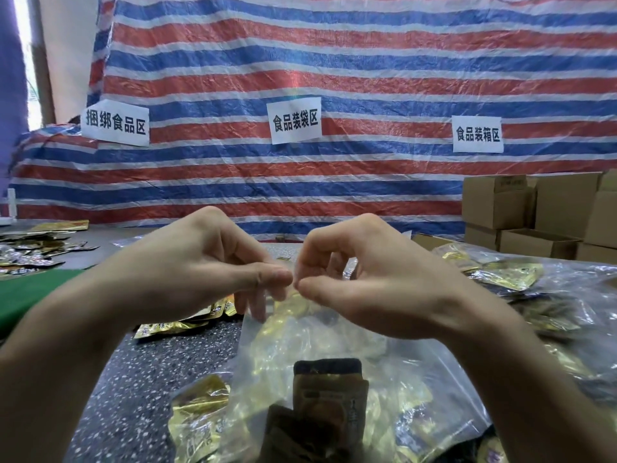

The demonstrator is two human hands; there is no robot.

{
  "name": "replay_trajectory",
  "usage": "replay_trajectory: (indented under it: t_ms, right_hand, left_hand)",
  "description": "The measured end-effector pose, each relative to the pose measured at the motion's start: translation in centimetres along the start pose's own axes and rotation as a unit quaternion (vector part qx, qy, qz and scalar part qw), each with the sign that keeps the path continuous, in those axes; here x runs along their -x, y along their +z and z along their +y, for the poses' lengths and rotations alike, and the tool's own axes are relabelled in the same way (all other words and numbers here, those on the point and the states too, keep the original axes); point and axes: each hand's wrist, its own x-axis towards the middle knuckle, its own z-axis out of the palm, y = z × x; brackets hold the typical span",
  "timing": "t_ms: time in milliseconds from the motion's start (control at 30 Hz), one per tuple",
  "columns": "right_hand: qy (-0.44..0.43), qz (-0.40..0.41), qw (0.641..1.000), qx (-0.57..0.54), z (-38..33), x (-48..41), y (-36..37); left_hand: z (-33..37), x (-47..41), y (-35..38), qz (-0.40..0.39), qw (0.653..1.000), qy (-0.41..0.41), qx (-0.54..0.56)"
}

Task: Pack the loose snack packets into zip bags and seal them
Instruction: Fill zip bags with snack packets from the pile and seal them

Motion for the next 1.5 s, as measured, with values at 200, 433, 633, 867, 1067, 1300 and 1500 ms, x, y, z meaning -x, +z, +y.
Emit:
replay_trajectory:
  t_ms: [200, 433, 633, 867, 1067, 1300, 1500]
  right_hand:
    - [-0.012, 0.000, 0.999, -0.046, 0.3, -0.1, -0.1]
    - [0.027, -0.062, 0.994, -0.087, 2.3, 0.4, -1.7]
    - [0.096, -0.086, 0.985, -0.111, 5.0, 0.9, -2.7]
    - [0.136, -0.087, 0.979, -0.128, 6.4, 1.5, -3.4]
    - [0.161, -0.101, 0.977, -0.098, 6.6, 1.7, -4.2]
    - [0.233, -0.096, 0.968, 0.010, 7.6, 2.1, -5.4]
    - [0.231, 0.021, 0.972, 0.045, 7.1, 1.1, -4.0]
  left_hand:
    - [-0.4, -0.1, 0.4, 0.004, 0.999, 0.031, -0.008]
    - [-1.4, -0.9, 0.4, 0.016, 0.997, 0.036, 0.062]
    - [-3.6, -0.6, -0.4, 0.055, 0.995, -0.010, 0.079]
    - [-5.4, -0.7, -0.5, 0.070, 0.993, -0.035, 0.093]
    - [-5.8, -1.3, 0.1, 0.084, 0.992, -0.063, 0.074]
    - [-5.8, -4.5, 7.4, 0.200, 0.964, -0.147, 0.096]
    - [-5.8, -5.6, 11.6, 0.134, 0.975, -0.172, 0.054]
